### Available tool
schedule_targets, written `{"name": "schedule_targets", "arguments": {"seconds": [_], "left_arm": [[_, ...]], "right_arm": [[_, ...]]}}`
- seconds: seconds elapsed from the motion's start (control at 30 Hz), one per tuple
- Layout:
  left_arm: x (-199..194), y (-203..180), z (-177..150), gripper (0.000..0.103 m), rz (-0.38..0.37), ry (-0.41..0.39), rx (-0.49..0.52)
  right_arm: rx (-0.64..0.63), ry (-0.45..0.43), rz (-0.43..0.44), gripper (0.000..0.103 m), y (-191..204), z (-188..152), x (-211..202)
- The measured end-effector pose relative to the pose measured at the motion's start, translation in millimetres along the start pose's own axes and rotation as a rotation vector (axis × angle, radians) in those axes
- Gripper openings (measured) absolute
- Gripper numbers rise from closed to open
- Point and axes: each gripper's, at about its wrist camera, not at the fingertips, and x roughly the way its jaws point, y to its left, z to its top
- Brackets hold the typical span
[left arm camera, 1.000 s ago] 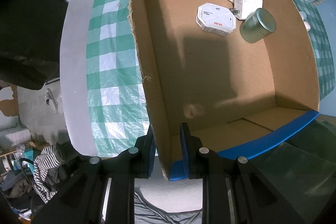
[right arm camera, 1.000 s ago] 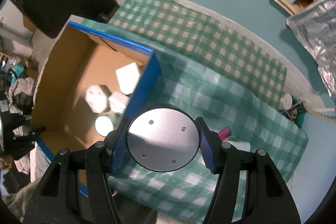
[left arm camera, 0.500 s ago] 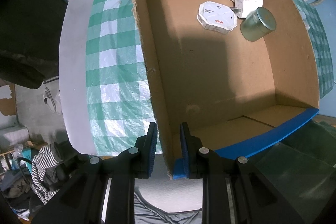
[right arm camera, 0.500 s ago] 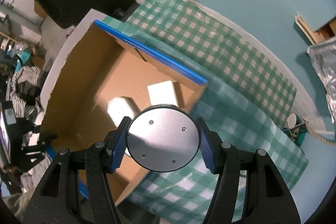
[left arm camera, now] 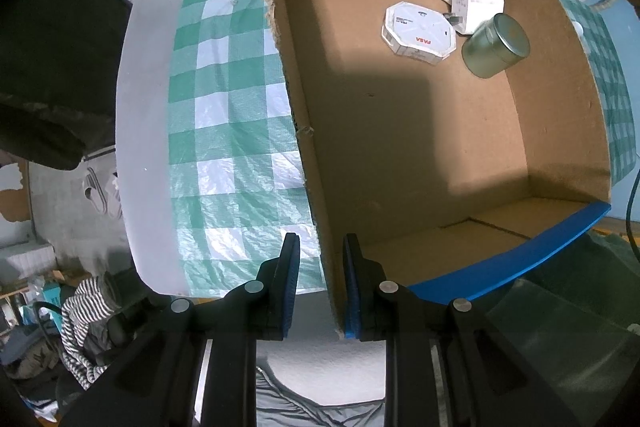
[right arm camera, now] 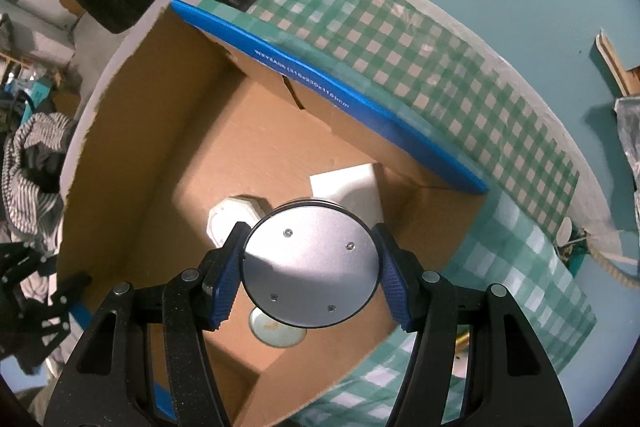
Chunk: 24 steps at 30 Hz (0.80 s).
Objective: Organize rigid objects
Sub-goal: 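Carry the black round puck into the box with the right gripper and release, then move the right gripper out of the box toward the white oval bar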
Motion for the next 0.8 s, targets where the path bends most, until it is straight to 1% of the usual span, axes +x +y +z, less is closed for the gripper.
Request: {"name": "schedule_targets", "arguments": {"seconds": [0.4, 0.57, 0.8], "left_arm": [[0, 5, -2, 0.022, -0.006, 0.004, 0.005], [0, 5, -3, 0.022, -0.004, 0.003, 0.008], [0, 4, -4, 0.022, -0.001, 0.002, 0.007]], "right_arm": [[0.023, 0.028, -0.039, 0.062, -2, -3, 17], [0.023, 0.004, -0.045, 0.062, -1, -3, 11], [0.008, -0.039, -0.056, 0.065, 3, -2, -15]]}}
